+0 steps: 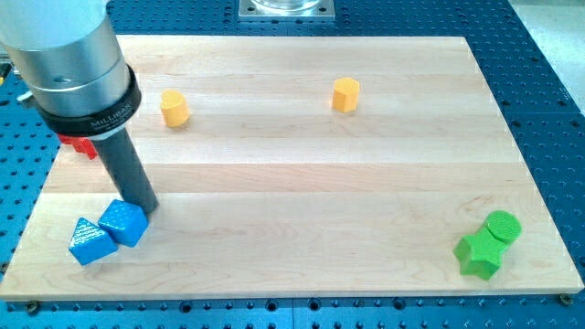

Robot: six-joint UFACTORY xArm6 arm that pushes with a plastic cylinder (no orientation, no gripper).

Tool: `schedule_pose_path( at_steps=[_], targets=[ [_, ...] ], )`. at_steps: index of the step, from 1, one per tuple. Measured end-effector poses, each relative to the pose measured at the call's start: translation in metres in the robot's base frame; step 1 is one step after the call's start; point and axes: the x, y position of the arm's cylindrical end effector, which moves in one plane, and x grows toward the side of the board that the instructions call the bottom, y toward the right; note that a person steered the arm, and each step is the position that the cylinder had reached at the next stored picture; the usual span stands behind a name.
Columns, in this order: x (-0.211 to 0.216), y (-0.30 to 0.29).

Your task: Place the heart diagonally to the hexagon

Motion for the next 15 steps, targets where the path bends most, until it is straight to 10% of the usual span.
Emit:
schedule_pose_path(
  at_steps=[8, 15],
  targets=[
    [-0.137, 0.003],
    [-0.154, -0.007]
  ],
)
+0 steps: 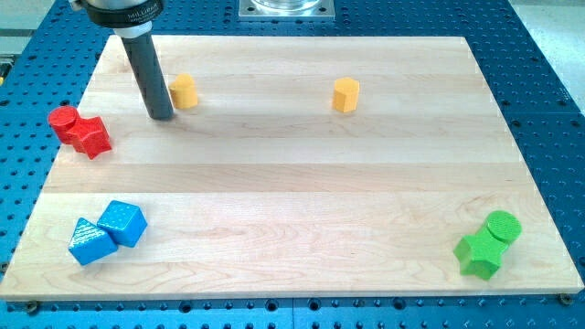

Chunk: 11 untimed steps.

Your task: Place the heart diagonally to the hexagon

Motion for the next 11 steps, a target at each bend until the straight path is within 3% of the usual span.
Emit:
schedule_pose_path(
  at_steps=[1, 2, 3, 4, 5, 6, 7, 8, 9, 11],
  targets=[
    [-0.013, 0.001],
    [-0.053, 0.064],
    [-0.070, 0.039],
    [-0.086, 0.068],
    [-0.107, 0.197],
    [-0.100, 0.114],
    [-0.135, 0.142],
    [-0.135, 0.272],
    [-0.132, 0.265],
    [-0.127, 0.352]
  ],
)
